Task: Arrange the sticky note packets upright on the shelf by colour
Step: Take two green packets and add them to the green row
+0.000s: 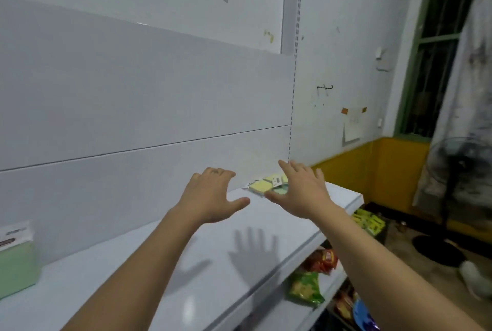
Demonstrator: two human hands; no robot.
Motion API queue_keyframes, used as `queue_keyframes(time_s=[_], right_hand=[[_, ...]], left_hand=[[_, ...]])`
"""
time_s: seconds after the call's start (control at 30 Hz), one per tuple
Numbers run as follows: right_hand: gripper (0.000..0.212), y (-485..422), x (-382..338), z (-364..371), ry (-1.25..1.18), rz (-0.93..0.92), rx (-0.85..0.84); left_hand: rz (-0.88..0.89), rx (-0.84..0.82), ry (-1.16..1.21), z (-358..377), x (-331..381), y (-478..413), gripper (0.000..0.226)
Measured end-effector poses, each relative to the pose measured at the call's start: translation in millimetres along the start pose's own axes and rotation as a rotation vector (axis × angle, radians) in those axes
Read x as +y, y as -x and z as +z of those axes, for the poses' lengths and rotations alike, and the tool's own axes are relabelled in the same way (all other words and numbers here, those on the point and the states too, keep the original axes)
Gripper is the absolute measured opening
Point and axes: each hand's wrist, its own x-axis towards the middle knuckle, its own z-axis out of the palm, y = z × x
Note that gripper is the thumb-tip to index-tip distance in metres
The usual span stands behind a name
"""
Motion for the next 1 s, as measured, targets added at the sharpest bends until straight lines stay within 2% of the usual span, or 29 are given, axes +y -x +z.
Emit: queue_keyframes(time_s=[0.27,0.5,0.73,1.0], right_hand=[[0.087,31.4,147.3,-27.7,0.028,0.16,0.0],[0.089,51.5,236.5,-35.2,0.012,0.227,-0.035],[0.086,45.0,272.6,-22.5,-0.024,0.224,-0.044],[0.083,-3.9,242.9,29.4,-0.074,0.137,-0.141]], left_hand=[[0.117,-0.047,0.021,44.0,141.5,-43.1,0.072],[0.1,-0.045,0.011,68.6,202.9,-60.1,0.072],[0.013,-0.044,-0.017,88.7,209.3,-75.8,0.07],[-0.121,-0.077,-0.05,112.0,151.7,-94.0,0.069]])
